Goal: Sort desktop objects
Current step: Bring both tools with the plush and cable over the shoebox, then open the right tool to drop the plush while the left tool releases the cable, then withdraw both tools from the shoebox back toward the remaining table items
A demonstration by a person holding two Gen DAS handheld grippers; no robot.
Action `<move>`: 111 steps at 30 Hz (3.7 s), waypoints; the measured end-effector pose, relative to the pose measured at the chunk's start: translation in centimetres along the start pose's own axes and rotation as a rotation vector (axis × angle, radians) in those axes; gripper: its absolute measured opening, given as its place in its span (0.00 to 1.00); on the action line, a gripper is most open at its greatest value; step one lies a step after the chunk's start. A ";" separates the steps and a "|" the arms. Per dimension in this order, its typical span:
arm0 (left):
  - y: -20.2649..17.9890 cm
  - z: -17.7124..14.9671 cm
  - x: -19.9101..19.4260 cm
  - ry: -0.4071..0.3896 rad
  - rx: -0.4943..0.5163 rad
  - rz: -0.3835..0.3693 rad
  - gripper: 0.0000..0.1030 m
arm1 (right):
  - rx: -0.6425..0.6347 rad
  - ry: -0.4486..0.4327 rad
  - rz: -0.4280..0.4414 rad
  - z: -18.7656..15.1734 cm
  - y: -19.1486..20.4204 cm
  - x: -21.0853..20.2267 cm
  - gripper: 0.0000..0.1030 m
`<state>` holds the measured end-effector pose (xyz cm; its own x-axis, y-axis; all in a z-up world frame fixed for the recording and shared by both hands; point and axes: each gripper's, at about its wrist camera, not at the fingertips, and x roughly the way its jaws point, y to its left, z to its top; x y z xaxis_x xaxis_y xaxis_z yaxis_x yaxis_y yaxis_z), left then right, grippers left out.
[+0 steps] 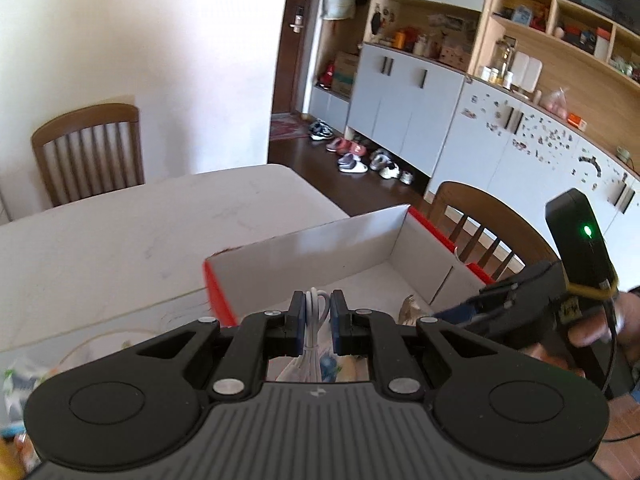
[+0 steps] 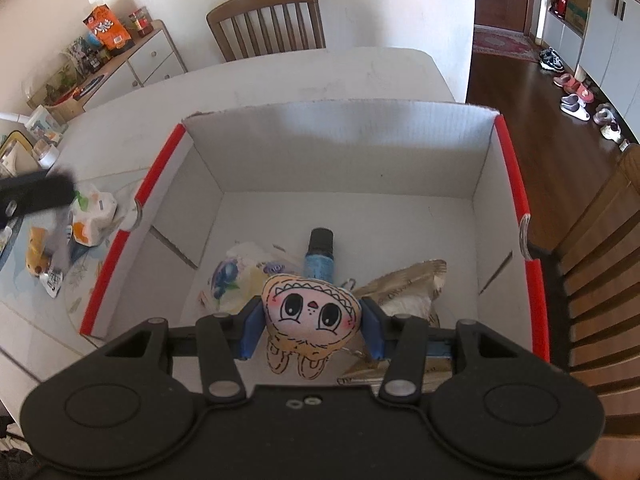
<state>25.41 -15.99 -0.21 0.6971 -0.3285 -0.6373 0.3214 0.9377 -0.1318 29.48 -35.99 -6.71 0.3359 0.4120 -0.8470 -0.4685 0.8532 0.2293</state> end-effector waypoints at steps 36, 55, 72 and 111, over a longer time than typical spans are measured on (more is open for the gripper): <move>-2.6 -0.5 15.9 0.368 0.193 -0.022 0.11 | -0.065 0.059 -0.039 -1.0 0.1 2.7 0.49; -2.4 0.0 13.3 0.319 0.113 -0.044 0.12 | -0.067 0.016 -0.022 -1.2 0.5 0.8 0.70; -1.8 0.2 8.9 0.205 0.069 -0.049 0.70 | -0.058 -0.035 0.001 -1.8 1.1 -1.3 0.77; 8.1 -6.5 -6.2 0.043 -0.028 -0.067 1.00 | 0.082 -0.176 -0.072 -2.6 11.0 -2.2 0.92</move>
<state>19.55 -5.64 -2.27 0.6465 -0.3856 -0.6583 0.3479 0.9169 -0.1954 21.44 -28.38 -3.61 0.5069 0.3922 -0.7676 -0.3721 0.9028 0.2156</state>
